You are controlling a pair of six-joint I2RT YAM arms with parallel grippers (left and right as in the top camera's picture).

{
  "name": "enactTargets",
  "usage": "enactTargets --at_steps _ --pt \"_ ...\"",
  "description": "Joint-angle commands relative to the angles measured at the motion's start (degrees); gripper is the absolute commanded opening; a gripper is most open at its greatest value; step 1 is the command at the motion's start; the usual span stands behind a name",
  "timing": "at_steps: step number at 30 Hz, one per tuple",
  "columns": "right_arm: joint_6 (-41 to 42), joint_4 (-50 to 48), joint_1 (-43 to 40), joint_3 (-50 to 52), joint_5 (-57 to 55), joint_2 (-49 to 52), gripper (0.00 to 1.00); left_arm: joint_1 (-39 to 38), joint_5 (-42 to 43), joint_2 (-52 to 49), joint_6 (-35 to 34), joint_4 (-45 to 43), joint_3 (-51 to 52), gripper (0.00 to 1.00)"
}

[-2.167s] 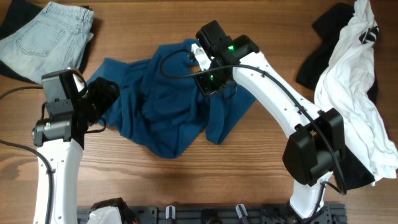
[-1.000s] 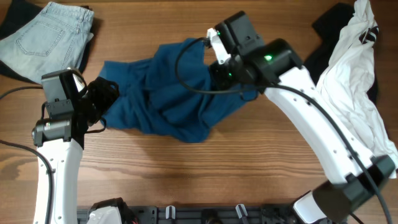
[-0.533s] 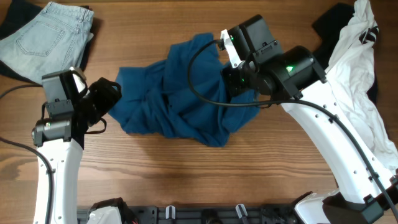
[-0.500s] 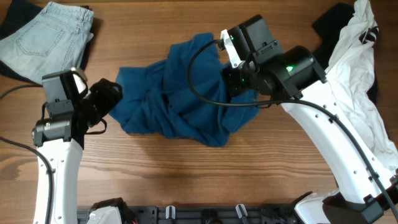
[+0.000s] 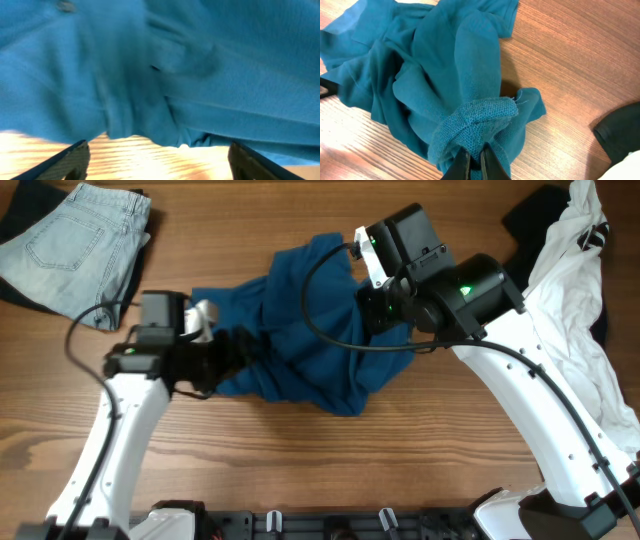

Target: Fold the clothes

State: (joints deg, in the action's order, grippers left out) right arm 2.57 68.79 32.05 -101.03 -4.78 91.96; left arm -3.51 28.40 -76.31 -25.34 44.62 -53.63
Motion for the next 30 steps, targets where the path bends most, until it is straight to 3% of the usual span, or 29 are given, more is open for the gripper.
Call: enactTargets --at_steps 1,4,12,18,20,26,28,30 --pt "0.0 -0.3 -0.3 -0.6 0.5 -1.5 0.04 -3.9 -1.2 -4.6 -0.6 -2.6 -0.8 0.84" --pt "-0.1 -0.1 -0.2 -0.6 0.5 -1.5 0.04 -3.7 -1.5 -7.7 -0.8 -3.8 -0.8 0.76" --pt "-1.1 0.1 -0.3 -0.6 1.8 -1.6 0.04 -2.0 -2.8 -19.0 -1.2 -9.4 -0.8 0.82" --pt "-1.1 0.1 -0.2 -0.6 1.8 -1.6 0.04 -0.9 -2.8 -20.9 -1.2 -14.2 -0.8 0.85" --pt "-1.0 0.2 -0.2 -0.7 1.8 -1.6 0.04 -0.6 -2.8 -20.9 -1.2 -14.8 -0.8 0.74" --pt "-1.1 0.4 -0.2 -0.6 1.8 -1.6 0.04 -0.5 -2.7 -20.9 -1.2 -16.2 -0.8 0.14" --pt "-1.0 0.4 -0.2 -0.7 1.8 -1.6 0.04 -0.5 -2.7 -20.9 -1.5 -16.5 -0.8 0.04" --pt "-1.0 0.5 -0.2 -0.6 1.8 -1.6 0.04 -0.5 -2.7 -20.9 -2.1 -16.8 -0.8 0.04"
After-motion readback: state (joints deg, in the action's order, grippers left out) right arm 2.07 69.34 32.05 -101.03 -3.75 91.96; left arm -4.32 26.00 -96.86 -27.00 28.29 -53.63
